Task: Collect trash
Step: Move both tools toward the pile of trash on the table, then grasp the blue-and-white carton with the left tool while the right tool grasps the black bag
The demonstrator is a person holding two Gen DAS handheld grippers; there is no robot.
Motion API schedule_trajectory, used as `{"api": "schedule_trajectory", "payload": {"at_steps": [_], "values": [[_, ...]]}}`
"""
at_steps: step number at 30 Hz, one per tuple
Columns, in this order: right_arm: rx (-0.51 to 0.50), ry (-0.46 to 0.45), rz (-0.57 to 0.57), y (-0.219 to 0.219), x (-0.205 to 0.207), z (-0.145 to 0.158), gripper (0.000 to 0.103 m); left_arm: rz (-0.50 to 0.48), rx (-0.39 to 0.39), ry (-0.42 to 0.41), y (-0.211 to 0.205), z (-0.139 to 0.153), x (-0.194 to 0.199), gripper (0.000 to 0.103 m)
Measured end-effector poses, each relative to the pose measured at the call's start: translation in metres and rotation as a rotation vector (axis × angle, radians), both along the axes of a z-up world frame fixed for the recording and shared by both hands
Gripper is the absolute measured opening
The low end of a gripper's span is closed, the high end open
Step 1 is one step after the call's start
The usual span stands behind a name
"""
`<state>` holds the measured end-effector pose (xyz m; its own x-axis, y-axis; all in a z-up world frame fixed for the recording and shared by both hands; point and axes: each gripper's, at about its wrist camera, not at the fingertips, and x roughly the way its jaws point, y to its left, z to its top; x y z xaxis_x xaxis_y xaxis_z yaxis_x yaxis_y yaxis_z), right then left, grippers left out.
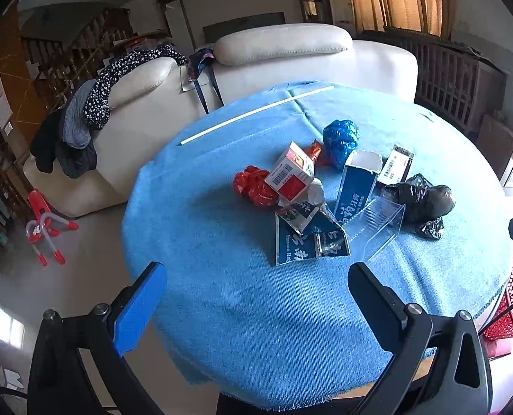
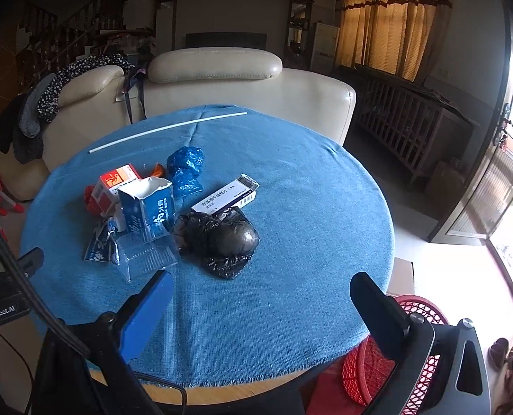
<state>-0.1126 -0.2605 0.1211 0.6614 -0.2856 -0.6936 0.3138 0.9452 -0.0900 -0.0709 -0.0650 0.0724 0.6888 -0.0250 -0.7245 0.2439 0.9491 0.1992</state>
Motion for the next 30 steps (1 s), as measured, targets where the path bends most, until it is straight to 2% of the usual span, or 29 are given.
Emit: {"api": "schedule_trajectory", "payload": {"at_steps": [9,21,24,30], "values": [[-0.002,0.006,-0.006,-0.001,0.002,-0.003,0.103,0.016,-0.002,0.022,0.001,-0.007,0.004,0.103],[0.0,0.036,0.001,-0.011,0.024,-0.017,0.103,0.052,-0.001,0.073,0.005,-0.022,0.033,0.103],[0.051,0.035,0.014,-0.026,0.037,-0.024,0.103,0.062,-0.017,0.103,0.008,-0.025,0.048,0.103],[0.245,0.051,0.093,-0.059,0.08,-0.047,0.102,0.048,-0.083,0.17,0.006,-0.028,0.082,0.103]]}}
